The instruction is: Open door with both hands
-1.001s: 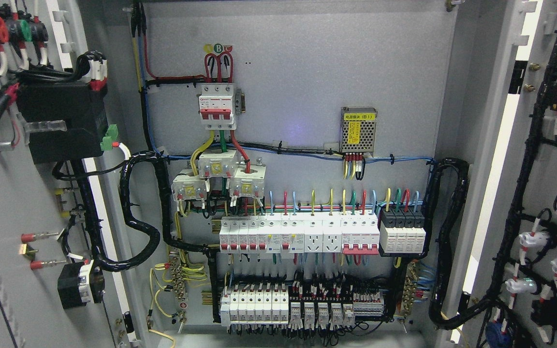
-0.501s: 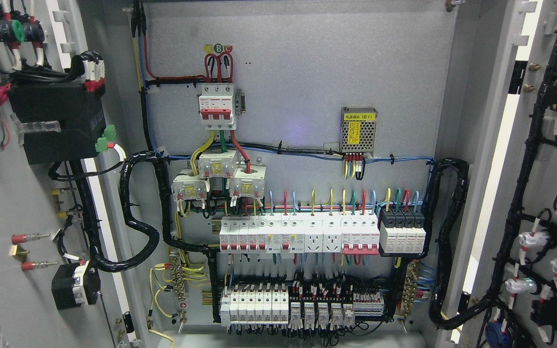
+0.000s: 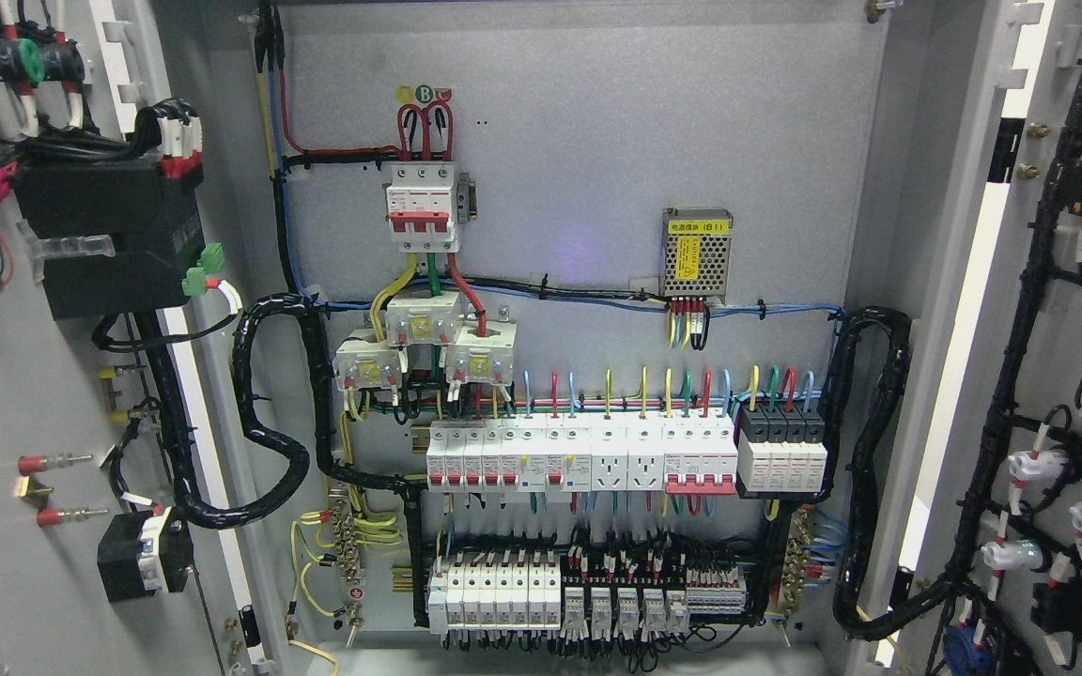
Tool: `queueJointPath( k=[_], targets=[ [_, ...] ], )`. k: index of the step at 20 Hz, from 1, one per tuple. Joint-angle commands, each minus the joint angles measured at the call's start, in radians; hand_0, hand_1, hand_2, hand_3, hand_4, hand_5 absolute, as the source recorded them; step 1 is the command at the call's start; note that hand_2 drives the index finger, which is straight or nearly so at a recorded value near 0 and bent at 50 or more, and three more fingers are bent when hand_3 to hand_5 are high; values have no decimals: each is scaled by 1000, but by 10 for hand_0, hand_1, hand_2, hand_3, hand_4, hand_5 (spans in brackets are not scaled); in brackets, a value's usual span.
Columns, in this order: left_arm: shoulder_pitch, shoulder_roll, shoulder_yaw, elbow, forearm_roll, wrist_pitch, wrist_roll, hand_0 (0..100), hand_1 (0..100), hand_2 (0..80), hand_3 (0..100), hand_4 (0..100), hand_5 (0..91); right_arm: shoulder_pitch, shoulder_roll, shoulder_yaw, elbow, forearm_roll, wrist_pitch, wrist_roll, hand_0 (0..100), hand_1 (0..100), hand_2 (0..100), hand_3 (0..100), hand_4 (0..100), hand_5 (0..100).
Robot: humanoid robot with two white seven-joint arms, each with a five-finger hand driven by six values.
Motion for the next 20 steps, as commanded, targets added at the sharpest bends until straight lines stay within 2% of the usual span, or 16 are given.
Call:
queueJointPath(
  k=[1, 3, 5, 6, 8, 10, 11, 13, 15, 20],
  targets=[
    [0, 0, -8, -6, -14, 1, 0, 0, 0, 0, 0, 27, 0, 20, -29, -82, 15, 2, -6, 0, 225, 0, 0, 0, 0, 0],
    [0, 0, -8, -9, -15, -1, 0, 0, 0, 0, 0, 27, 0, 34, -37, -129, 21, 2, -11, 0, 225, 0, 0, 0, 0, 0],
    [8, -1, -8, -41, -15, -4, 0, 0, 0, 0, 0, 27, 0, 57, -60, -172, 24, 2, -16, -9, 225, 0, 0, 0, 0, 0],
    [32, -6, -9, -104, -15, -4, 0, 0, 0, 0, 0, 27, 0, 72, -79, -197, 22, 2, -17, -32, 225, 0, 0, 0, 0, 0],
    [105, 3, -28, -246, -17, -4, 0, 0, 0, 0, 0, 27, 0, 98, -89, -252, 21, 2, -22, -65, 224, 0, 0, 0, 0, 0],
    [196, 9, -71, -429, -17, -4, 0, 0, 0, 0, 0, 27, 0, 135, -98, -309, 12, 2, -45, -72, 224, 0, 0, 0, 0, 0],
    [240, 23, -75, -515, -18, -4, 0, 0, 0, 0, 0, 27, 0, 149, -113, -332, 7, 2, -55, -72, 224, 0, 0, 0, 0, 0],
    [320, 73, -84, -682, -15, -4, -3, 0, 0, 0, 0, 27, 0, 192, -141, -372, -14, 4, -101, -72, 224, 0, 0, 0, 0, 0],
    [365, 106, -104, -806, -9, -6, -11, 0, 0, 0, 0, 27, 0, 239, -165, -386, -31, 4, -156, -72, 225, 0, 0, 0, 0, 0],
    [556, 184, -147, -1240, -6, -7, -11, 0, 0, 0, 0, 27, 0, 406, -268, -424, -119, 4, -321, -73, 225, 0, 0, 0, 0, 0]
  ],
)
